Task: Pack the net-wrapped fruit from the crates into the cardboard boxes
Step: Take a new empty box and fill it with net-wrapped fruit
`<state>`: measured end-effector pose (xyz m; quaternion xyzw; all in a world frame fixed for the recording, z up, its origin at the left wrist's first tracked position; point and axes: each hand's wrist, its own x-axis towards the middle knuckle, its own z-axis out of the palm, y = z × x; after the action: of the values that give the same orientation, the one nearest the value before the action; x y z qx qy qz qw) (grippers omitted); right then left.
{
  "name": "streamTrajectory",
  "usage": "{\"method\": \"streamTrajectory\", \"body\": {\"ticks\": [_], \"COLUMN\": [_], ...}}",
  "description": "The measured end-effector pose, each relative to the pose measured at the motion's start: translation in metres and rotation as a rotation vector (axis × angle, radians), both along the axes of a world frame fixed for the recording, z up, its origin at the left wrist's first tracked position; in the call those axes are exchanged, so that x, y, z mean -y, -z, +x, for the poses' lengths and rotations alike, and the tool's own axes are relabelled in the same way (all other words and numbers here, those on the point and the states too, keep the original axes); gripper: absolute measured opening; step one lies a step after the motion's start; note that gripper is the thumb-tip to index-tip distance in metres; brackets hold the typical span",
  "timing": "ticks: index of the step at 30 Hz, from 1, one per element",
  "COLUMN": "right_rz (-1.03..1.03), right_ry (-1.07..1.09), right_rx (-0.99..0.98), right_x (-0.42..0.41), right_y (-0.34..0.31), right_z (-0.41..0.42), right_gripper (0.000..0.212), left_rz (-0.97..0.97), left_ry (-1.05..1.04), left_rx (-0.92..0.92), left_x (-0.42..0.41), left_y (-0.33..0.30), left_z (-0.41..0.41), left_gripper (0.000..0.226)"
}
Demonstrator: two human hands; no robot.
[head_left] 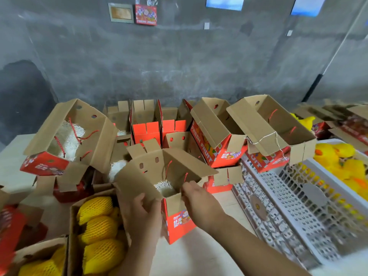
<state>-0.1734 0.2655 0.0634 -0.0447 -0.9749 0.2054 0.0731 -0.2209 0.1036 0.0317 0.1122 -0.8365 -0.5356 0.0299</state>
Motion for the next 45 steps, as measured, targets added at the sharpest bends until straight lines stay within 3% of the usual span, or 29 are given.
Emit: {"method": "streamTrajectory", "body": {"ticks": [2, 5, 7, 9, 12, 15, 18, 21, 22, 24, 27, 29, 33, 37, 40, 43, 45], "right_rz": [-0.009, 0.005, 0.021, 0.036, 0.024, 0.048, -0.074, -0.154, -0.083, 0.135, 0.17, 0.1, -0.121, -0.204, -0.354, -0.425, -0.428], "right_ry": [-0.026, -0.093, -0.137, -0.175, -0.13, -0.061, -0.044, -0.058, -0.095, -0.128, -0.071, -0.036, 0.081, 0.251, 0.254, 0.261, 0.241], "right_rx": [-0.026, -0.034, -0.042, -0.036, -0.055, 0.029, 0.143, 0.231, 0.241, 0.261, 0.275, 0.318, 0.331, 0.226, 0.184, 0.113, 0.1], "right_x": [-0.013, -0.035, -0.053, -0.073, -0.111, -0.151, -0.187, -0.207, -0.209, -0.208, -0.202, -0.197, -0.188, -0.167, -0.158, -0.161, -0.162], "right_y": [-0.003, -0.007, -0.009, -0.01, -0.005, 0.008, 0.027, 0.036, 0.039, 0.046, 0.056, 0.059, 0.058, 0.07, 0.078, 0.075, 0.074], "right_z": [0.019, 0.049, 0.07, 0.091, 0.123, 0.153, 0.183, 0.196, 0.196, 0.195, 0.188, 0.182, 0.175, 0.192, 0.198, 0.194, 0.193], "right_gripper": [0.007, 0.01, 0.01, 0.01, 0.014, 0.019, 0.022, 0.033, 0.049, 0.092, 0.117, 0.119, 0.093, 0.087, 0.086, 0.07, 0.071], "left_rz": [0.15, 0.373, 0.362, 0.328, 0.467, 0.58, 0.395, -0.011, -0.17, -0.467, -0.763, -0.891, -0.851, -0.505, -0.36, -0.368, -0.403], "left_ry": [0.148, 0.305, 0.338, 0.37, 0.321, 0.293, 0.414, 0.442, 0.392, 0.266, 0.269, 0.342, 0.161, 0.173, 0.129, 0.255, 0.351], "left_rx": [0.251, 0.482, 0.587, 0.669, 0.786, 0.859, 0.764, 0.317, 0.135, -0.133, 0.012, 0.017, -0.029, -0.038, -0.118, -0.102, 0.001], "left_x": [-0.015, -0.028, -0.03, -0.038, -0.072, -0.121, -0.15, -0.144, -0.138, -0.125, -0.104, -0.1, -0.091, -0.073, -0.065, -0.055, -0.052], "left_y": [0.001, -0.005, -0.008, -0.002, 0.012, 0.021, 0.027, 0.034, 0.037, 0.043, 0.047, 0.057, 0.067, 0.072, 0.063, 0.061, 0.06], "left_z": [0.008, 0.027, 0.044, 0.066, 0.118, 0.172, 0.202, 0.208, 0.207, 0.199, 0.183, 0.185, 0.186, 0.181, 0.173, 0.166, 0.161], "left_gripper": [0.05, 0.057, 0.064, 0.047, 0.014, 0.016, 0.024, 0.018, 0.012, 0.036, 0.085, 0.101, 0.105, 0.073, 0.076, 0.075, 0.068]}}
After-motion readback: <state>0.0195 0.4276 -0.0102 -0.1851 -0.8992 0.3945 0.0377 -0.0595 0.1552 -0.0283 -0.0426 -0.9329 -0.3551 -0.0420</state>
